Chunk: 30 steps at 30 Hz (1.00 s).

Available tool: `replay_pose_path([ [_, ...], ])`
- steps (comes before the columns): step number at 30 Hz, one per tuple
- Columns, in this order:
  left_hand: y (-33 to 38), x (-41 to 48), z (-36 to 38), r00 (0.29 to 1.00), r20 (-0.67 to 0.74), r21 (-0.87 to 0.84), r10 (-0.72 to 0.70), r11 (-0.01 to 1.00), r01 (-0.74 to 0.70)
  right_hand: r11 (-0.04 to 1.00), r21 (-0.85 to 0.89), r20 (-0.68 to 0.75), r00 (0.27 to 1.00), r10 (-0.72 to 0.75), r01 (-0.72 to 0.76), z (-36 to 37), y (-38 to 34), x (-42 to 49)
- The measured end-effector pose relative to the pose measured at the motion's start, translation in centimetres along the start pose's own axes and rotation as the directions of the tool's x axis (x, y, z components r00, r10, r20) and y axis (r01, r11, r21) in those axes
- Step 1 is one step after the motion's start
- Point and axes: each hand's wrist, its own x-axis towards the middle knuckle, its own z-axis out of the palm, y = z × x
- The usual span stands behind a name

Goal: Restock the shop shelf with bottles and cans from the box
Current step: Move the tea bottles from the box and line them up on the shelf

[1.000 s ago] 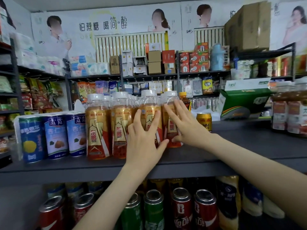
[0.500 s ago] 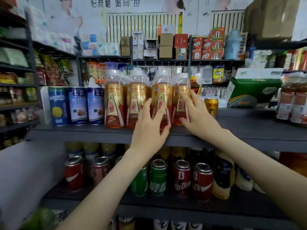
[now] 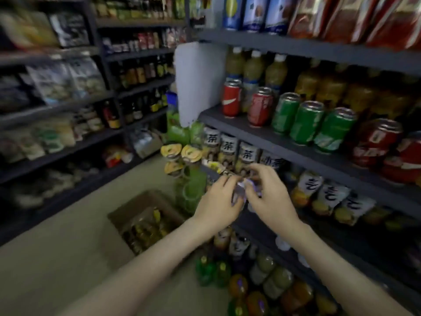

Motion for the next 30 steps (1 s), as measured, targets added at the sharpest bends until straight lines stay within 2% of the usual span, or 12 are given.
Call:
replay_pose_path([
  [4,-7.8,-6.5,-0.8,0.957,0.102,0.046,-0.273,0.962,0.270,0.994,0.102,0.271,0.962,0.016,-0.045,9.3,-1.5,-1.0],
  [9,-17.0,-10.7,-3.2,0.876,0.099,0.087,-0.472,0.881,0.465,0.984,0.131,0.478,0.877,0.046,-0.122,19.1,-3.8,0.2],
  [13,-24.2,-10.9,-4.1,0.829,0.138,0.095,-0.542,0.840,0.534,0.965,0.119,0.526,0.840,0.137,-0.232,26.7,-4.2,2.3],
  [20,-34.9,-7.8,-5.6,0.787,0.214,0.144,-0.578,0.816,0.560,0.923,0.104,0.590,0.770,0.243,-0.370,37.8,-5.2,5.7],
  [25,-40.1,-6.6,-5.3,0.698,0.289,0.225,-0.655,0.755,0.616,0.885,0.089,0.606,0.730,0.316,-0.456,41.8,-4.5,7.1],
  [30,-45.6,-5.6,-4.4,0.589,0.349,0.239,-0.729,0.677,0.696,0.853,-0.004,0.647,0.650,0.400,-0.521,45.4,-1.0,9.2],
])
